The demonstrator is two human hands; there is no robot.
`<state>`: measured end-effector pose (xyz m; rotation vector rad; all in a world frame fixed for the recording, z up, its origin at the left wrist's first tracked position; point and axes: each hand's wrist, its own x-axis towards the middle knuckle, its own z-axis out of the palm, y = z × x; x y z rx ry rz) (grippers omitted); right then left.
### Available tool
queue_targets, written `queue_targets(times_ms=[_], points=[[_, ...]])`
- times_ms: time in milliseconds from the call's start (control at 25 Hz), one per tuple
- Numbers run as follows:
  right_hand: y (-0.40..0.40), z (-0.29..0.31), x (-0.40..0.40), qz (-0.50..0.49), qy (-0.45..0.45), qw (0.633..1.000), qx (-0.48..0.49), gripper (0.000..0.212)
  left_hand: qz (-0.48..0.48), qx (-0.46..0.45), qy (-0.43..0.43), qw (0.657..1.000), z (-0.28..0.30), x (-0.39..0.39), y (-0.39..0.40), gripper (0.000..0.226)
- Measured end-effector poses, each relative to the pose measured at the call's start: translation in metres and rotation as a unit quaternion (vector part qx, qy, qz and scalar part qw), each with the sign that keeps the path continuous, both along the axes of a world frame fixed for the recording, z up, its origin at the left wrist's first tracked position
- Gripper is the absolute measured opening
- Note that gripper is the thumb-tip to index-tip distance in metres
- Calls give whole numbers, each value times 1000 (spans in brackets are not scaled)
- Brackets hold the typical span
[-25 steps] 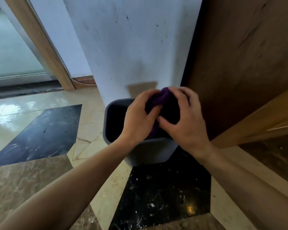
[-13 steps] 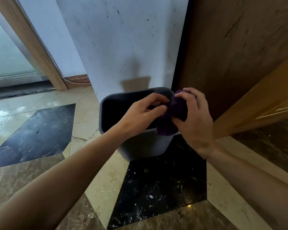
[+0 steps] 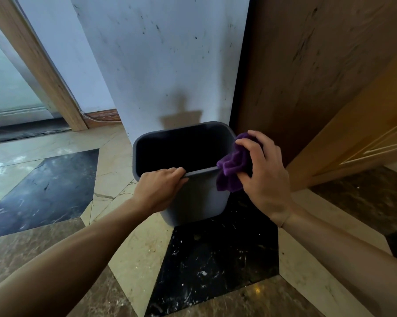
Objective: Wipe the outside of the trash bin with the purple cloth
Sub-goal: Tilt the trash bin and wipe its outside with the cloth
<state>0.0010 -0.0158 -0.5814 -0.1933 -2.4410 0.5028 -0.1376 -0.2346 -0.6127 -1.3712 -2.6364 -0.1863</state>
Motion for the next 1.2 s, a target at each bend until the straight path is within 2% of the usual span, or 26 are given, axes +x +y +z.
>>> queue_targets(times_ms=[120, 200, 280, 440, 640, 800, 920, 1040, 1200], points=[[6, 20, -3, -18, 42, 999, -4, 69, 74, 24, -44, 996, 20, -20, 11, 32], [11, 32, -8, -32, 52, 998, -8, 70, 140, 35, -106, 984, 26, -34, 12, 30], [14, 33, -12, -42, 42, 998, -1, 69, 177, 58, -179, 966, 19, -39, 7, 29], [7, 6, -11, -36, -15, 999, 15, 67, 189, 122, -293, 929, 1, -30, -5, 29], [-20, -35, -8, 10, -75, 997, -4, 64, 203, 176, -351, 897, 4, -27, -1, 29], [-71, -57, -19, 57, 7, 998, -29, 62, 209, 198, -410, 866, 7, -26, 0, 26], [-116, -73, -37, 59, -23, 994, -89, 68, 206, 223, -460, 834, 14, -21, -1, 27], [-137, -97, -47, 50, -75, 989, -113, 70, 204, 226, -461, 834, 18, -14, 0, 34], [-125, -108, -68, 9, -49, 995, -83, 66, 197, 229, -433, 849, 17, -12, 3, 37]])
